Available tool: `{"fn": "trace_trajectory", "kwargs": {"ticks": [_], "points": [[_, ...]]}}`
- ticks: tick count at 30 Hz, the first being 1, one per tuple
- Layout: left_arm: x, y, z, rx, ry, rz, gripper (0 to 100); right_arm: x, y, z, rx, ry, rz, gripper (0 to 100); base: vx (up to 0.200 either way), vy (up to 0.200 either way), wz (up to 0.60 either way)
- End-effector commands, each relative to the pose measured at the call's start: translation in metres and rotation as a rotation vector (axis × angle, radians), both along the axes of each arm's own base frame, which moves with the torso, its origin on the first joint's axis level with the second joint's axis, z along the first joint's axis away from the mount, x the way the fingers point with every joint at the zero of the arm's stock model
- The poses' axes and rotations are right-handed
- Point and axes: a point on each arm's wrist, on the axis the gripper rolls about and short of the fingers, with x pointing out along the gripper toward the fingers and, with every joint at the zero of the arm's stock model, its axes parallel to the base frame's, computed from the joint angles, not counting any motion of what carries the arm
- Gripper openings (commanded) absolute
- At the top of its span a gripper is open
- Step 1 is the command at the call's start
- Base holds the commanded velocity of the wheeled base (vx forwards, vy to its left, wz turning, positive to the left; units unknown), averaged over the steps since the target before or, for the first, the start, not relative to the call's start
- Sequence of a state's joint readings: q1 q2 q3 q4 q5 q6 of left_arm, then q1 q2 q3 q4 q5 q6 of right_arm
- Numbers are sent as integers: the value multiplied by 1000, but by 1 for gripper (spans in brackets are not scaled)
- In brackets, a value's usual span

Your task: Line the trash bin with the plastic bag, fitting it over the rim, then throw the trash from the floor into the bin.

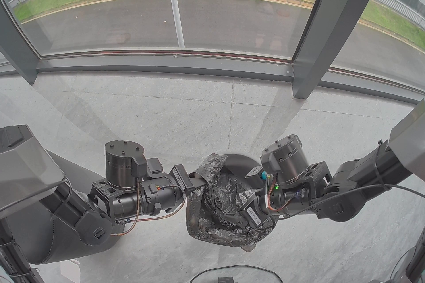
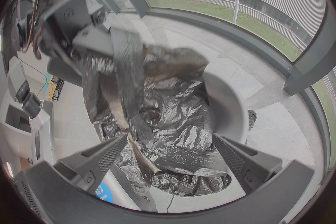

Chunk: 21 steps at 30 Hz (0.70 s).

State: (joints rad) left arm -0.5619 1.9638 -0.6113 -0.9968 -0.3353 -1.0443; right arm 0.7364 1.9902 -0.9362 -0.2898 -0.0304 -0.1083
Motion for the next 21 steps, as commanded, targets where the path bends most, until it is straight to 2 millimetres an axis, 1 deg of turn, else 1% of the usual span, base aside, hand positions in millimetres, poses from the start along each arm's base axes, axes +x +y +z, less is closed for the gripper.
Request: {"fn": "trace_trajectory", "kwargs": {"ticks": [1,7,11,17,21], "points": [[1,4,5,-10,-14,9,0,-2,9,-19,-42,34,17,100,0,0,0],[1,4,5,-10,-15,12,0,-10,15,-26,-73,38,29,100,0,0,0],[1,4,5,-10,-15,12,0,-14,19,-28,-79,39,48,100,0,0,0],[1,4,6,-11,-16,12,0,-9,23,-42,-120,37,55,100,0,0,0],[1,4,7,-13,-17,13,0,-1,27,-52,-134,45,43,100,0,0,0]]}}
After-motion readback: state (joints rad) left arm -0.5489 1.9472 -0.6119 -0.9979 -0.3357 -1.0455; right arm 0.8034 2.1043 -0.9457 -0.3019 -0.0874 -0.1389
